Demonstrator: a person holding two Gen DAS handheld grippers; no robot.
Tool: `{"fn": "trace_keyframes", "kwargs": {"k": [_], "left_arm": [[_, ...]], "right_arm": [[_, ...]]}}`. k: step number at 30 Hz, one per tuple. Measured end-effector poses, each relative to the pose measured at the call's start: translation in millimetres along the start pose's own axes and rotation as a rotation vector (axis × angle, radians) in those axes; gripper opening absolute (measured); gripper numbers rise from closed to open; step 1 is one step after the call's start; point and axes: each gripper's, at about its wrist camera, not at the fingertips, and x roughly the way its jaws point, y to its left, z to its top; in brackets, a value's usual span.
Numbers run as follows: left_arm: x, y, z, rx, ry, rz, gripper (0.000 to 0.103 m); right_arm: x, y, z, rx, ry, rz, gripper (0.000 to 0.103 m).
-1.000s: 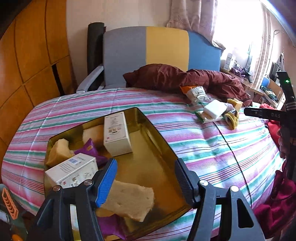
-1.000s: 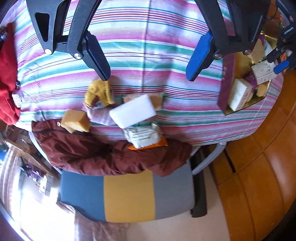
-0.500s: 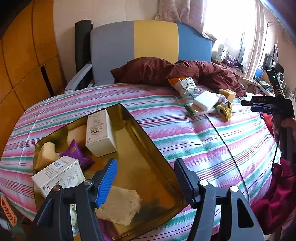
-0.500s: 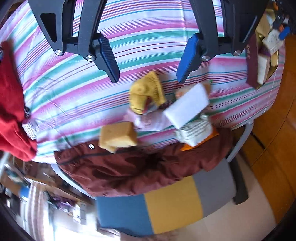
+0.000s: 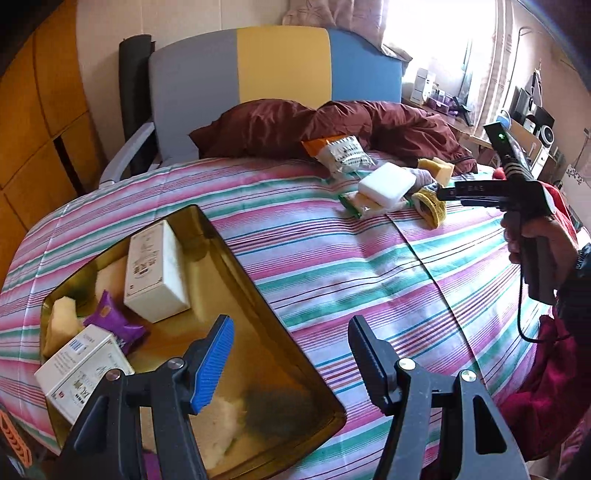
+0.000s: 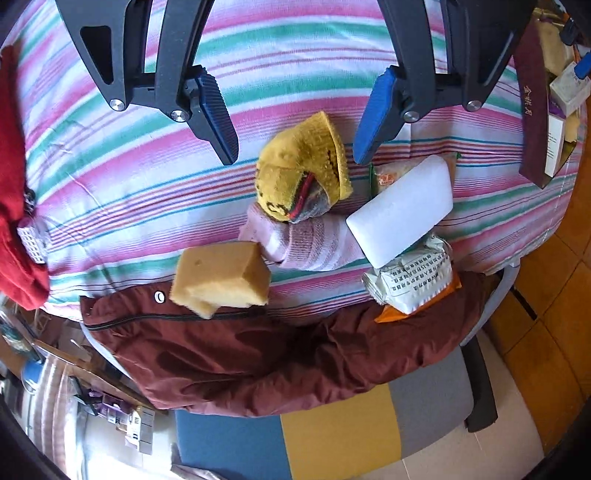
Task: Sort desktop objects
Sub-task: 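Move the right tool to the yellow knit item while the left tool approaches the white bar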
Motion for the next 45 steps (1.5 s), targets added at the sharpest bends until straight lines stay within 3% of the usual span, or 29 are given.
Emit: {"fn": "trace_keyframes", "kwargs": {"k": [12,18,20,25,33,45], "left_arm": [[24.3,-21.9,25.6,0.025,0.028,-0.059,0.065],[37.0,-33.2,33.0,0.037,0.048,-0.085,0.065],[41.3,-37.0,35.8,0.043,0.055,-0.095,0.065],[49.3,-43.7,46.9,0.06,0.061,-0.112,0.065],[62.5,-57.1,83.6,0.079,0.051,-0.152,0.065],[126.7,-104.6,145.4,0.245,0.076,-0.199,0.065]], "right_arm": [[26.1,14.7,2.0,-0.096,0.004,-0.016,0.068],[35.0,22.0,1.7,-0.161,0.021,-0.069,0.067],[35.6,21.4,3.3,-0.167,0.026,-0.086,0.054],[28.5,22.1,8.3,-0.186,0.045,-0.072,0.042],[17.4,22.6,9.1,-0.224,0.108,-0.103,0.041],[21.7,1.0,6.2,-0.172,0.188,-0.134,0.042]]}}
